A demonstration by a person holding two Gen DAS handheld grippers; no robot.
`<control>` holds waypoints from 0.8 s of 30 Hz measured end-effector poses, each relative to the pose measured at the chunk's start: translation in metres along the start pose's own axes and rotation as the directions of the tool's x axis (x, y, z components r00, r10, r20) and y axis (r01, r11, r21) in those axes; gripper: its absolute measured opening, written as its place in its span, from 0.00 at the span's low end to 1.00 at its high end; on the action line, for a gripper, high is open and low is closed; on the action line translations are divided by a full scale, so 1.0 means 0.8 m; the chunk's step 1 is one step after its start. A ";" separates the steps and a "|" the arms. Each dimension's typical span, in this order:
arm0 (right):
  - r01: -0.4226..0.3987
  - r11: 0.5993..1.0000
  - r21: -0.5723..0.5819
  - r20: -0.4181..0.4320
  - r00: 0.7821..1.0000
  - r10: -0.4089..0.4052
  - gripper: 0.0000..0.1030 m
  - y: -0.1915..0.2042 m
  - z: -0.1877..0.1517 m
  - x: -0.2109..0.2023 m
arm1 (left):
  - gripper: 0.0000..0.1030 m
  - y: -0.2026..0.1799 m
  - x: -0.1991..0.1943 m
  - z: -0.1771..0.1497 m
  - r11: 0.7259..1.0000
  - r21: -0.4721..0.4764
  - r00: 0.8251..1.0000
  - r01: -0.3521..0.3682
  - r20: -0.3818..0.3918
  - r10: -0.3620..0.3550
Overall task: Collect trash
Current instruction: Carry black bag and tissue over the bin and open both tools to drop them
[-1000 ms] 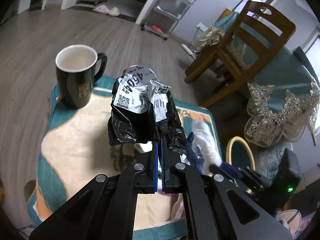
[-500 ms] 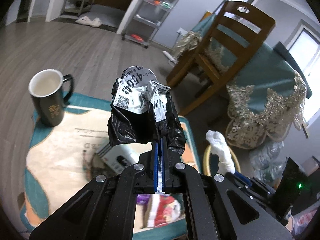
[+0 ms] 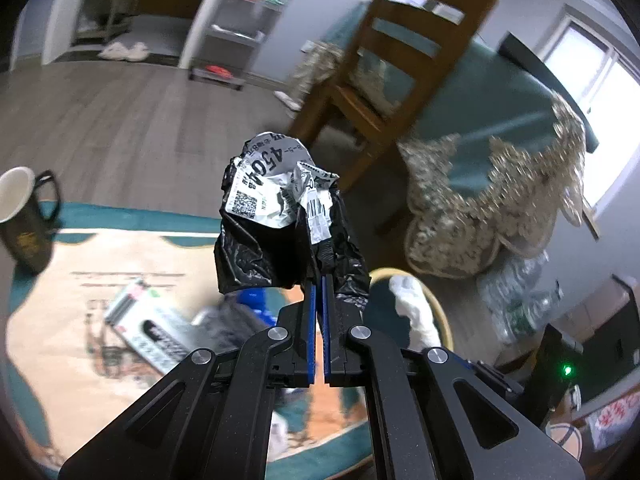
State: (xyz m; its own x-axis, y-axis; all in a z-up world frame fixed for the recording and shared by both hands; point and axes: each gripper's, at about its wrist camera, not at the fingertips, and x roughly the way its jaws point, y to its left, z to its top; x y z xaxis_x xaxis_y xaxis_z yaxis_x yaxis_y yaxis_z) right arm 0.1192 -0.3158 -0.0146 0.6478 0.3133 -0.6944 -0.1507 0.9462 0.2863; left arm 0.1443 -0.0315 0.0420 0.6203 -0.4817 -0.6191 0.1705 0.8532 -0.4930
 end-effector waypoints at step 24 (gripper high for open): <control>0.085 0.916 0.392 0.061 0.991 -0.118 0.19 -0.155 -0.020 -0.033 | 0.08 -0.135 0.210 -0.088 0.973 0.151 0.940 0.177 -0.318 -0.121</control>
State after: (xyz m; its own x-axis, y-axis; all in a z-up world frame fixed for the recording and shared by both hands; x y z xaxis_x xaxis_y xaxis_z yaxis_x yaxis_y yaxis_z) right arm 0.1087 -0.4399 -0.0423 0.7052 0.1939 -0.6820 0.2099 0.8616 0.4621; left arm 0.1758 -0.2184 -0.0520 0.3190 -0.6202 -0.7166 0.3910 0.7749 -0.4966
